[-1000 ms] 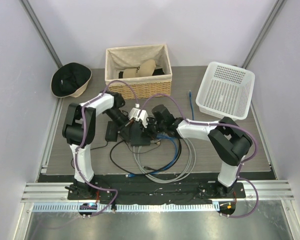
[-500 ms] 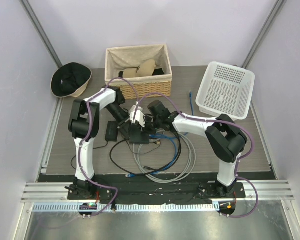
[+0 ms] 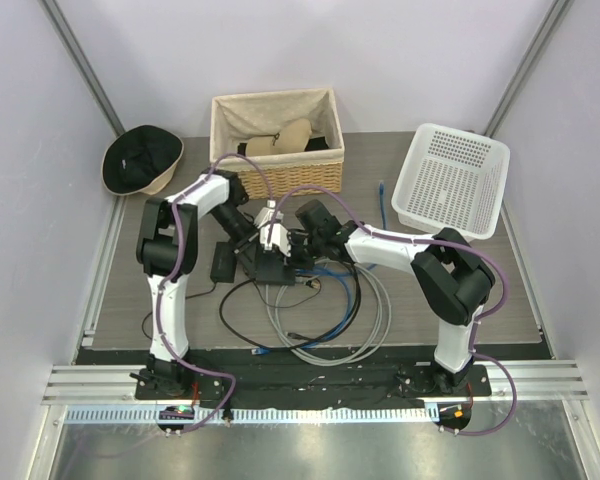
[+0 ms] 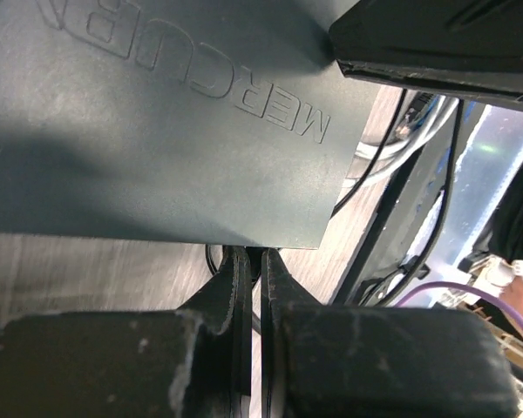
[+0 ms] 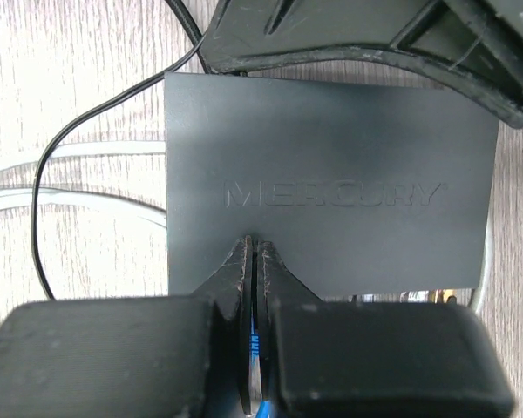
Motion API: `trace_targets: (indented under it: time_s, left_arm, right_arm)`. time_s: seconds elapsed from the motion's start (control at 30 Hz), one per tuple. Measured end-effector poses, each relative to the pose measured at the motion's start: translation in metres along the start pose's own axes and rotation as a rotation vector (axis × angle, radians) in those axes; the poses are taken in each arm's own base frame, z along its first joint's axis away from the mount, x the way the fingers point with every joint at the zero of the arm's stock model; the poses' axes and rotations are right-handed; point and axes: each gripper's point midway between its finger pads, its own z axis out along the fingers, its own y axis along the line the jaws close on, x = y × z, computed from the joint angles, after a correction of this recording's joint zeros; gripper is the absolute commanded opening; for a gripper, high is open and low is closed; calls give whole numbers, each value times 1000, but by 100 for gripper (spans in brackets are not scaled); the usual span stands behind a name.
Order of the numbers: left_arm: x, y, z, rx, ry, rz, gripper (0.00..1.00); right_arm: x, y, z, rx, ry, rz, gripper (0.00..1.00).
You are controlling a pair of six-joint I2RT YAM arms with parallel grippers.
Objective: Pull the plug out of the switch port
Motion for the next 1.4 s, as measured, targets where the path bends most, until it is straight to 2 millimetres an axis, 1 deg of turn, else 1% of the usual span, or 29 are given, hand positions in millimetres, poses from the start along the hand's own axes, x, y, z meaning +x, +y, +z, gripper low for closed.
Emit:
trace_targets:
  time_s: [0.1,0.2,0.27,0.33,0.43,0.47,0.57,0.63,0.8,0.87,0.97,1.0,1.07,1.13,1.23,1.27,1.33,1.4]
  left_arm:
    - [6,-4,5,31,-8,-34,0]
    - [18,-13,12,42,-16,-85,0]
    - [27,-18,12,0,-29,-99,0]
    - [31,-20,8,-78,-61,-67,0]
    - [28,-16,-5,-227,-123,12,0]
    - [28,-15,-10,-268,-135,28,0]
    - [28,-11,-21,-386,-163,78,0]
    - [28,-10,-20,-431,-161,105,0]
    - [25,-2,-17,-515,-184,123,0]
    - [22,0,-15,-531,-192,136,0]
    - [14,-1,-13,-538,-209,144,0]
    - [12,-2,-12,-538,-215,137,0]
    - [13,0,-5,-526,-193,117,0]
    - [13,4,2,-506,-178,73,0]
    - [6,7,3,-502,-195,33,0]
    - [3,8,3,-504,-204,25,0]
    - [-1,8,4,-505,-219,8,0]
    - [-4,8,5,-502,-233,-8,0]
  right_arm:
    - [0,1,0,-6,1,-8,1]
    - [1,3,0,-19,1,-15,1]
    - [2,5,0,-25,2,-16,2]
    - [2,5,0,-28,6,-18,1]
    - [5,4,-2,-25,16,-13,1]
    - [10,6,-3,-28,33,-3,2]
    - [32,13,2,-52,100,47,1]
    - [40,14,6,-58,110,90,1]
    - [43,18,4,-67,108,152,1]
    - [43,22,1,-66,109,179,1]
    - [43,29,-10,-57,117,232,1]
    - [42,32,-14,-54,116,251,1]
    - [28,29,-23,-29,74,272,1]
    - [6,20,-36,8,5,269,1]
    - [-27,12,-48,50,-87,222,1]
    - [-34,13,-49,54,-103,209,1]
    - [-41,16,-45,48,-111,191,1]
    - [-40,21,-37,46,-98,181,1]
